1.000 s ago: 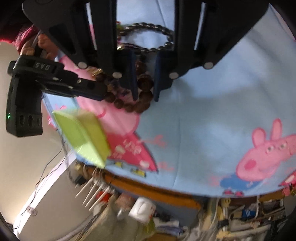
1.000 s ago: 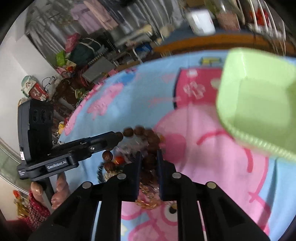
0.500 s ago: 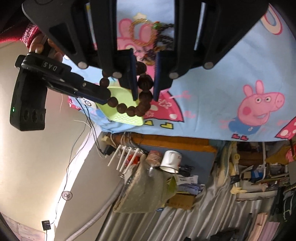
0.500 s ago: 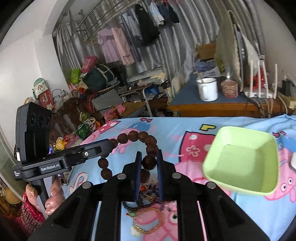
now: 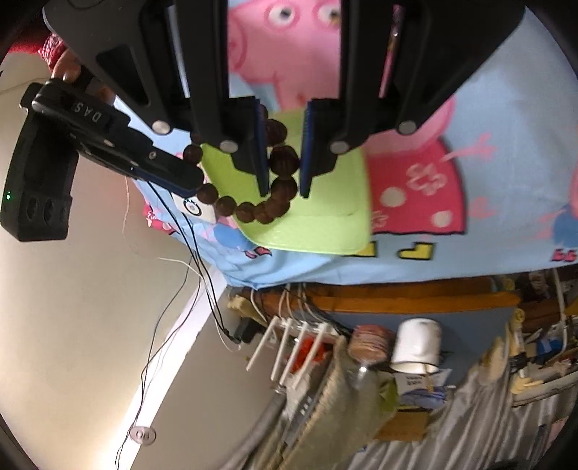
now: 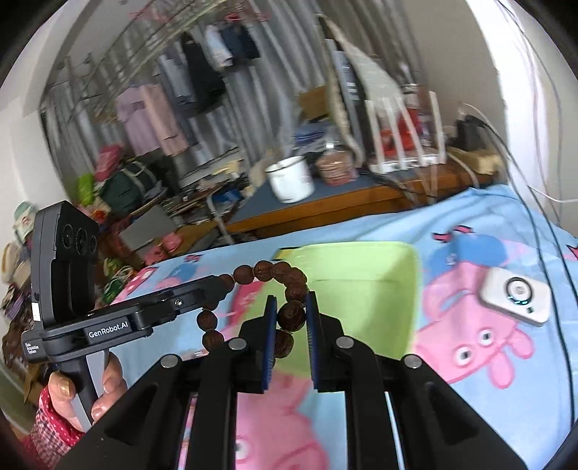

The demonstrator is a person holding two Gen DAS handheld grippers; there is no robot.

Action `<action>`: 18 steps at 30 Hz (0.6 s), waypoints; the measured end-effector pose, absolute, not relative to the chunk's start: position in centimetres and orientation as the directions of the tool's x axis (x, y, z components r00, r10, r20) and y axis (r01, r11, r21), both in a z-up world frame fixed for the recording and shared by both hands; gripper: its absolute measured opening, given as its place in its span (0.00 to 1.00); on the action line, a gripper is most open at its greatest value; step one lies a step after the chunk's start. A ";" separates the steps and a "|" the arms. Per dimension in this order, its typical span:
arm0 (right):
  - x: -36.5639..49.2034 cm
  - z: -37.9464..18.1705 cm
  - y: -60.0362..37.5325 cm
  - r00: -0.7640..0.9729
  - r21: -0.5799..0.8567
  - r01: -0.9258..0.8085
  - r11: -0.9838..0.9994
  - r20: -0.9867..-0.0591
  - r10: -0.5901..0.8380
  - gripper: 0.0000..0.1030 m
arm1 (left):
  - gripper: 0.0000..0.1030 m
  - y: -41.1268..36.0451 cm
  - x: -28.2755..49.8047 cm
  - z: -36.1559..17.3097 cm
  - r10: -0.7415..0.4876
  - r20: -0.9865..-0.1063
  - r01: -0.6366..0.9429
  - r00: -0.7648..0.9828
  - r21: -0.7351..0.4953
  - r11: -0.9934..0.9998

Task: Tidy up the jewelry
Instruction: 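Carry the brown bracelet into the green basket and open both grippers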

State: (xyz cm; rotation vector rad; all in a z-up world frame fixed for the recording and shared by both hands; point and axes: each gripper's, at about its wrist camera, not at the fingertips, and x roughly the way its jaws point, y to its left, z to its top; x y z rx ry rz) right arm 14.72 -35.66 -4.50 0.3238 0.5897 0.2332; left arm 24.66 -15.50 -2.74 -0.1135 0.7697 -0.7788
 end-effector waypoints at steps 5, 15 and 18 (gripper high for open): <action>17.1 -6.0 -38.6 0.795 0.381 -0.065 0.922 -0.539 0.278 0.00 | 0.15 -19.2 26.8 -4.6 -0.651 -0.620 0.596 0.438 -0.342 0.727; 19.5 -8.0 -39.3 0.775 0.380 -0.039 0.924 -0.573 0.268 0.00 | 0.15 -20.1 29.9 -7.3 -0.614 -0.662 0.563 0.430 -0.335 0.755; 19.4 -8.1 -39.3 0.782 0.388 -0.037 0.921 -0.562 0.269 0.00 | 0.15 -20.3 30.0 -7.6 -0.590 -0.670 0.557 0.451 -0.305 0.772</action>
